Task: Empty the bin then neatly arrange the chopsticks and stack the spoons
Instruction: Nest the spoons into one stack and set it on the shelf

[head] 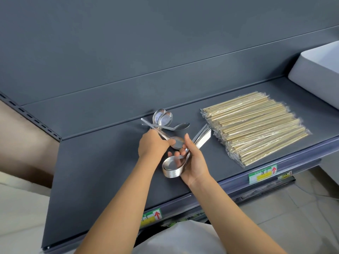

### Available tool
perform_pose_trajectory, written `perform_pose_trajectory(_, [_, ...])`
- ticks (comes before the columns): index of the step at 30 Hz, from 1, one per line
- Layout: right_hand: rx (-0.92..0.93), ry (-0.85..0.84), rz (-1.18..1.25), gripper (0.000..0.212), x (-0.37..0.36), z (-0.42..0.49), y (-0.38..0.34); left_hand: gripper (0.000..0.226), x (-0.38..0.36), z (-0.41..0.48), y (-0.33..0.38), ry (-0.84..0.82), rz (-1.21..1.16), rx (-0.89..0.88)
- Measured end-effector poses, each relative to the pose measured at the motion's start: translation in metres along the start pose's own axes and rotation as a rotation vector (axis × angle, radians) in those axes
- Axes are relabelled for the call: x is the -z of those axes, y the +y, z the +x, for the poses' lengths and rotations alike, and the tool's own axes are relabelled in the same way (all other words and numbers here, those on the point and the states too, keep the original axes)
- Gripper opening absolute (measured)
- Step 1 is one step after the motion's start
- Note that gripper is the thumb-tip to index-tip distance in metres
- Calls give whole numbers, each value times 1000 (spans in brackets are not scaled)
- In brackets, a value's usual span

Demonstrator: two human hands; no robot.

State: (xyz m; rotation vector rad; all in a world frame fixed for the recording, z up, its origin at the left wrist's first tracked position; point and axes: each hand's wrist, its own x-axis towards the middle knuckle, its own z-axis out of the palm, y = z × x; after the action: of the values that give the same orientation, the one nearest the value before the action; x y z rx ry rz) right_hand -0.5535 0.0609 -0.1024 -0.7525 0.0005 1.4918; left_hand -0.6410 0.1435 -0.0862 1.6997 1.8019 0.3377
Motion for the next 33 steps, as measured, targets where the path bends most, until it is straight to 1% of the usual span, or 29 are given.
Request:
perform_pose_trajectory(3, [-22, 12, 25, 32, -2, -3, -2, 10, 2, -1, 0, -109, -97, 23])
perform_pose_trajectory(5, [-23, 47, 24, 34, -2, -2, -2, 6, 5, -3, -6, -117, -148, 29])
perform_pose_trajectory(7, [-24, 49, 21, 36, -2, -1, -2, 10, 11, -6, -16, -49, -163, -13])
perform_pose_trajectory(10, [-32, 35, 26, 34, 1, 1, 0, 18, 29, -19, -25, 176, -65, -160])
perform_pose_trajectory(11, [-33, 16, 20, 34, 1, 2, 0, 17, 37, -23, -26, 201, -79, -206])
perform_pose_trajectory(12, [-31, -11, 18, 33, 1, 2, 0, 16, 46, -26, -26, 160, -142, -247])
perform_pose_trajectory(13, [-29, -34, 12, 33, 1, 3, 1, 16, 54, -28, -26, 61, -235, -297])
perform_pose_trajectory(15, [-24, -61, -5, 39, 1, 3, 2, 16, 67, -32, -23, -223, -358, -400])
perform_pose_trajectory(16, [-25, -58, -9, 46, 3, 5, 2, 14, 69, -35, -21, -340, -377, -416])
perform_pose_trajectory(17, [-30, -64, -21, 54, 4, 6, 1, 11, 68, -38, -19, -414, -365, -407])
perform_pose_trajectory(18, [-38, -85, -54, 61, 5, 7, 1, 7, 64, -40, -16, -451, -329, -388])
perform_pose_trajectory(19, [-53, -109, -90, 67, 7, 8, 2, 8, 58, -41, -13, -459, -277, -371])
perform_pose_trajectory(21, [-89, -107, -112, 73, 9, 9, 2, 14, 44, -41, -12, -409, -146, -365])
perform_pose_trajectory(23, [-110, -110, -115, 72, 11, 10, 1, 20, 34, -39, -14, -287, -77, -396])
perform_pose_trajectory(25, [-100, -108, -139, 55, 11, 9, 0, 26, 31, -37, -16, -171, -19, -454])
perform_pose_trajectory(27, [-87, -70, -142, 40, 11, 9, 0, 30, 34, -34, -15, -162, 15, -465])
perform_pose_trajectory(28, [-84, -55, -139, 34, 10, 9, 0, 31, 37, -31, -13, -197, -13, -451])
perform_pose_trajectory(30, [-81, -44, -117, 28, 9, 9, 1, 27, 41, -25, -9, -275, -211, -393])
perform_pose_trajectory(31, [-75, -37, -96, 30, 7, 8, 1, 24, 40, -20, -6, -265, -319, -363])
perform_pose_trajectory(32, [-67, -29, -79, 31, 7, 9, 1, 21, 37, -14, -4, -204, -373, -339])
perform_pose_trajectory(33, [-63, -26, -66, 32, 7, 8, 0, 19, 32, -8, -2, -113, -347, -332])
